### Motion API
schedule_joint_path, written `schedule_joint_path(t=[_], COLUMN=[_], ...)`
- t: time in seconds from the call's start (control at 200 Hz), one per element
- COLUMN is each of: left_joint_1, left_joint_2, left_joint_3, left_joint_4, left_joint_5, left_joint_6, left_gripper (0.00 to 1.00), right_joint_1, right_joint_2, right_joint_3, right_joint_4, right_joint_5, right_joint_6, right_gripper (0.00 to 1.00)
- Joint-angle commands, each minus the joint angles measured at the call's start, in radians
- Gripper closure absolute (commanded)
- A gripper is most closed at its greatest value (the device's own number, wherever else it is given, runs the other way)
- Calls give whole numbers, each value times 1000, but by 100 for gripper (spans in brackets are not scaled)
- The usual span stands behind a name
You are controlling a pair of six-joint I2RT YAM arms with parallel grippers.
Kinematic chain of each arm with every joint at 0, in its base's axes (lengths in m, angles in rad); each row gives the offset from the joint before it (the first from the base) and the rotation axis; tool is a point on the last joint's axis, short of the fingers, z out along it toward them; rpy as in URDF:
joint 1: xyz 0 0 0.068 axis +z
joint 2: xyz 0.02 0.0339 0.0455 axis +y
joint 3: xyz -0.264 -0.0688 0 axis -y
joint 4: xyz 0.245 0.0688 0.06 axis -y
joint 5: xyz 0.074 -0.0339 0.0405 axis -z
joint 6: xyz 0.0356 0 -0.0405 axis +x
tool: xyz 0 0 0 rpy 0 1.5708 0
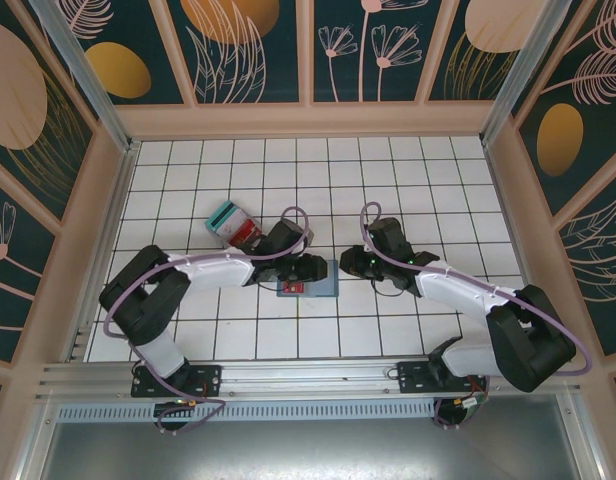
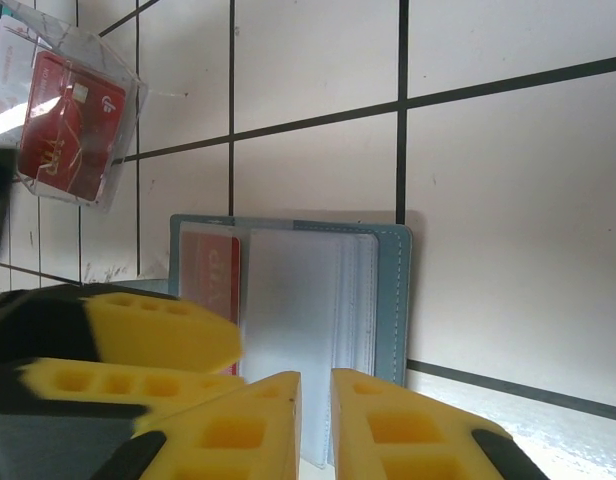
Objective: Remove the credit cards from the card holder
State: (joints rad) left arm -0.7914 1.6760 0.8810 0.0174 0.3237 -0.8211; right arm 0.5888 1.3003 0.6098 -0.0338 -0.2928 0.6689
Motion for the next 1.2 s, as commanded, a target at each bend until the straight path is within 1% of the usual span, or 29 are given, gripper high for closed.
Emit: schedule_joint_path(t=[0.0,0.16,0.245,0.285,0.32,0.375,0.4,0.616,0.756,0.971,1.196], left_joint_1=[9,61,97,112,119,126,128,131,132,131,130], left_joint_2=[-95,-169,-193,-199,-204,-202,-201,-171,-146,-118,-130], left_joint_3=[3,-62,-105,-122,-137,-150,-155,-190,-195,-205,-226], left_joint_4=[-59,-97,-120,-126,-125,-130,-132,-89,-81,-77,-75], left_joint_5=[-88,-128,-148,-150,-152,-155,-155,-131,-130,-136,-140], left_joint_6=[20,28,28,31,35,41,43,35,39,39,31], left_gripper=[59,67,76,78,80,88,89,90,90,90,90], right_joint_1=[5,34,57,69,78,93,99,133,150,172,171], right_joint_2=[4,53,94,115,135,164,176,282,336,390,427], right_joint_3=[3,42,75,90,101,119,128,183,213,248,262], right_joint_4=[21,44,54,62,70,81,86,108,106,77,46], right_joint_5=[-31,-74,-94,-102,-109,-112,-116,-149,-179,-182,-178], right_joint_6=[14,10,9,11,14,22,24,45,47,50,55], right_gripper=[84,84,87,87,88,88,88,91,90,88,87])
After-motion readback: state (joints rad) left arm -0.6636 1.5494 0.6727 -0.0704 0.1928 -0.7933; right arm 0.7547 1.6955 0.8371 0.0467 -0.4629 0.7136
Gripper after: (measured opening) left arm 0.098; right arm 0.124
